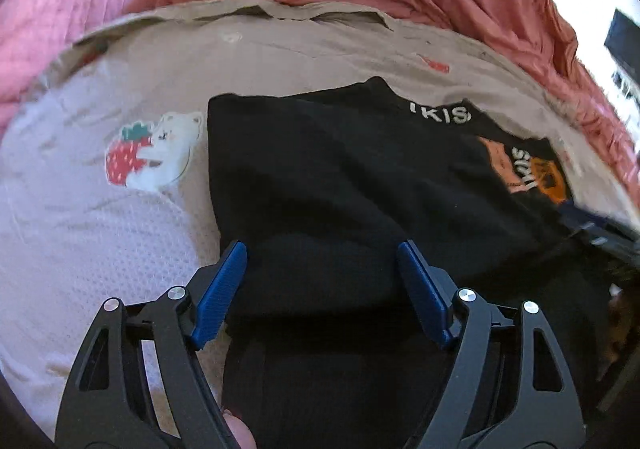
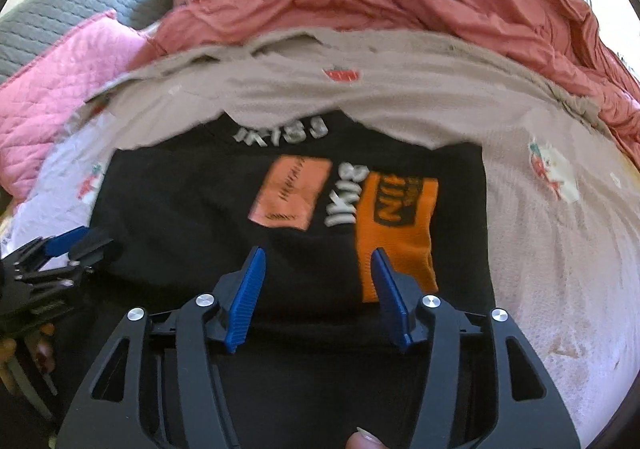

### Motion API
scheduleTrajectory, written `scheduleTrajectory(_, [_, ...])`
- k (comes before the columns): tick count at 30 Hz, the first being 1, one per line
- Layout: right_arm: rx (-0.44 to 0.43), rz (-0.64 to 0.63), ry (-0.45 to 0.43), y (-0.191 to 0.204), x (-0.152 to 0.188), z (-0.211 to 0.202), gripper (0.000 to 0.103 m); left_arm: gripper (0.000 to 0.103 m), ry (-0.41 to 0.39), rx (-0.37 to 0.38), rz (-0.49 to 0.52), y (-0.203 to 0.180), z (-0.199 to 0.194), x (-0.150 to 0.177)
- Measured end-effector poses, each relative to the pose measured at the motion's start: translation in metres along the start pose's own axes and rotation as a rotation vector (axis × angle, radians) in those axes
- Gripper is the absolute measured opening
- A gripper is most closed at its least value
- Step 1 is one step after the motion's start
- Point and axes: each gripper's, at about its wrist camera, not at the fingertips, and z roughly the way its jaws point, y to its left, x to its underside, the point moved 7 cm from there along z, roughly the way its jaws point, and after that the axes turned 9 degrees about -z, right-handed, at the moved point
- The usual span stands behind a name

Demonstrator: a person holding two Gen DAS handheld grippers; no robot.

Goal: Fold small clothes
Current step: 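Reposition the cuff on the shirt and open the right tool while the left tool presses the shirt side, then move both open tools along the black shirt toward its hem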

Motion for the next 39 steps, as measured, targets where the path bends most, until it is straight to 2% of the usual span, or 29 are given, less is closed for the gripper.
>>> scheduleTrajectory(2, [0.017,0.017,0.059,-0.005,0.009,0.014,0.054,0.071,0.009,0.005,-0.008,0.003,-0.002,0.003])
scheduleTrajectory(7, [0.021,0.02,0.051,-0.005,0.011,0.014,0.054,0.071,0.004,-0.015,0.012,0.0,-0.004,0.007])
scheduleTrajectory(11, [-0.015,0.063,0.031,-0.011,0.012,0.007,0.063,0.071,0.006,-0.006,-0.02,0.006,-0.008,0.007])
scheduleTrajectory(13, [-0.018,0.078,0.023,-0.014,0.012,0.001,0.068,0.076,0.024,-0.014,-0.047,0.012,-0.007,0.008])
scheduleTrajectory(16, [-0.023,0.104,0.003,-0.019,0.011,-0.007,0.073,0.076,0.037,0.022,-0.107,0.02,-0.01,0.007])
scheduleTrajectory(21, [-0.035,0.141,-0.028,-0.03,0.01,-0.023,0.082,0.075,-0.079,-0.05,-0.094,0.028,-0.032,-0.007])
scheduleTrajectory(24, [-0.025,0.15,-0.038,-0.037,0.011,-0.031,0.083,0.077,-0.108,-0.033,-0.099,0.029,-0.04,-0.012])
scheduleTrajectory(30, [-0.031,0.172,-0.048,-0.043,0.013,-0.04,0.084,0.091,-0.163,-0.025,-0.096,0.029,-0.055,-0.016])
scheduleTrajectory(33, [-0.041,0.182,-0.059,-0.046,0.011,-0.047,0.085,0.093,-0.188,-0.018,-0.105,0.031,-0.061,-0.015])
scheduleTrajectory(35, [-0.041,0.186,-0.075,-0.047,0.01,-0.053,0.094,0.093,-0.201,-0.017,-0.11,0.032,-0.065,-0.013])
scheduleTrajectory(39, [-0.043,0.201,-0.103,-0.054,0.01,-0.066,0.094,0.093,-0.219,-0.02,-0.123,0.036,-0.073,-0.009])
